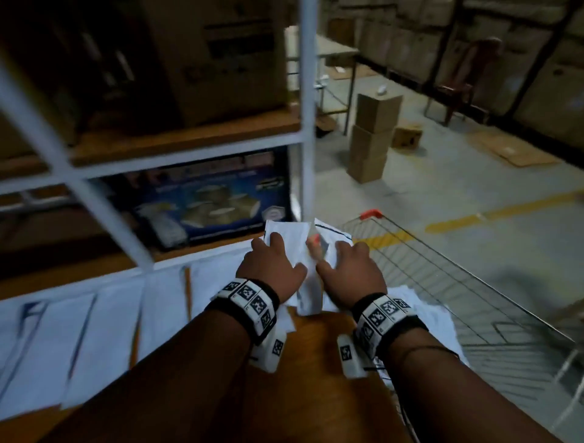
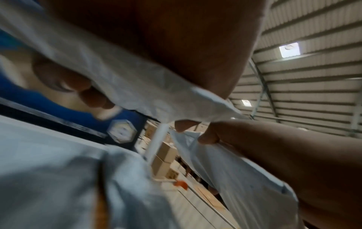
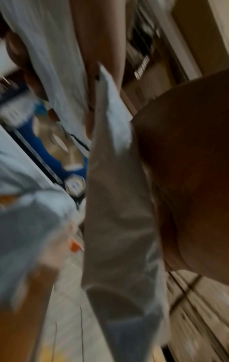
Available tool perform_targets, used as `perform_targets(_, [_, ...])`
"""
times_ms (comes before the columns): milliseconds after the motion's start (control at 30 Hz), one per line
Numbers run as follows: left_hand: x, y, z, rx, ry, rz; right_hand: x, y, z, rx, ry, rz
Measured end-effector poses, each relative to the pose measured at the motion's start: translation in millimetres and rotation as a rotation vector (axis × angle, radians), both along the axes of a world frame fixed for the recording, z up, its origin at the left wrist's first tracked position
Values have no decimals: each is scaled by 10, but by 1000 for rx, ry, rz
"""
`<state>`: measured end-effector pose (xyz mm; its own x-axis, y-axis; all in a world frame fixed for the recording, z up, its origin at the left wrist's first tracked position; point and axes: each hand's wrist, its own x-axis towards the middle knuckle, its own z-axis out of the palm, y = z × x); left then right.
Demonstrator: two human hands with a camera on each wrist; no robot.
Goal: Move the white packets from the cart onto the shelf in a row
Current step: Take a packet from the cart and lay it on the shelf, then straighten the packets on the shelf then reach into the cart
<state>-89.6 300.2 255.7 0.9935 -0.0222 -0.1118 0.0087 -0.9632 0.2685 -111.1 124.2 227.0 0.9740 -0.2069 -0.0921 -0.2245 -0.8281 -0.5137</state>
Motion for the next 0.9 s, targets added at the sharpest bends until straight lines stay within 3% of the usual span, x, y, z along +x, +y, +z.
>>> perform_targets(300, [-650,2497,65,-65,-2,307,-92,2316,210,-85,-37,317])
perform_targets(567, [-1209,4303,-160,-82,39,511,-373,4050,93,-124,-16,439])
perform_targets(700, [-1281,4774,-330,-72,46,554,-484,4626,14,-164,39,455])
perform_targets(900, [-1116,4842,-533,-131,54,494,-428,5008,-210,-305,130,408])
